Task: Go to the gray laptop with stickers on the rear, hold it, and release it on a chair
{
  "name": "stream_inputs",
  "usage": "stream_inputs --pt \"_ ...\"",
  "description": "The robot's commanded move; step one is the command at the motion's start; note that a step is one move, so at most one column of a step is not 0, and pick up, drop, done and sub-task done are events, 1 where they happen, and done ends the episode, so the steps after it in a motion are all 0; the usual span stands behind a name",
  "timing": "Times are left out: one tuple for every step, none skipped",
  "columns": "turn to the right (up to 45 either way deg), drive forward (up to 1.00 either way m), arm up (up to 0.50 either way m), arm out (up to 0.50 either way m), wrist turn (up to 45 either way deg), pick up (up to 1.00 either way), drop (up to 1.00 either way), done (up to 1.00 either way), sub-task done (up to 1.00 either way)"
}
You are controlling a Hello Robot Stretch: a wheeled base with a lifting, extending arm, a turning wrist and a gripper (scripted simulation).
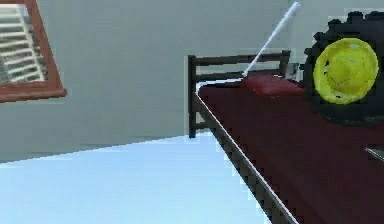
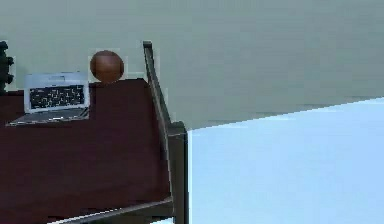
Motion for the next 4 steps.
stream_inputs --pt "0.0 1.00 0.00 0.00 0.0 0.00 0.00 0.00 0.00" --pt "9.0 0.00 0.00 0.00 0.0 0.00 0.00 0.00 0.00" --pt "0.0 0.00 0.50 0.00 0.0 0.00 0.00 0.00 0.00" --pt "0.0 0.00 0.38 0.00 0.0 0.00 0.00 0.00 0.00"
